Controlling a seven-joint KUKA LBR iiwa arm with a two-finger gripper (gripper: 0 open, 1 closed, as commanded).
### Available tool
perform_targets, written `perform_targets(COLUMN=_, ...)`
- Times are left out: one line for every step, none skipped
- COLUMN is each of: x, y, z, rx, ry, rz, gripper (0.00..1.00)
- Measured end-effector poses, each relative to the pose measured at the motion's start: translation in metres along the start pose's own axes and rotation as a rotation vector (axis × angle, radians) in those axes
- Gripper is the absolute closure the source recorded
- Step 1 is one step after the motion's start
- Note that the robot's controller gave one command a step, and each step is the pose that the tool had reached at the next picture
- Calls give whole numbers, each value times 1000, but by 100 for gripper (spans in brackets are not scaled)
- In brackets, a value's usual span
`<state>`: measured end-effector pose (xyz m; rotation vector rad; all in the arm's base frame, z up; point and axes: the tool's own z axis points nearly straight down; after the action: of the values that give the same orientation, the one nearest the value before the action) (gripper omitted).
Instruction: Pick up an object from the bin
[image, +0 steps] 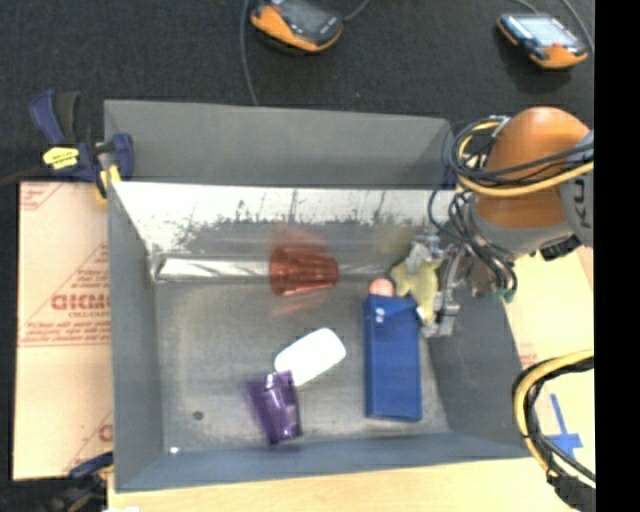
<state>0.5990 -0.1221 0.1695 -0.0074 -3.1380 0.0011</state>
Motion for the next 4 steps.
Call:
perform_targets(x=-1, y=1, z=-5, rx=1, ry=-8, rz=-3, gripper=0)
perform_targets(x=-7, y=-8, z=84, rx=0, ry=-11, rz=89, gripper=0)
perform_targets(x=-7, y=1, z=49, rx=3, ry=-15, rz=18, gripper=0)
perform_targets(x=-6, y=6, z=31, rx=2, ry=-17, rz=11, gripper=0)
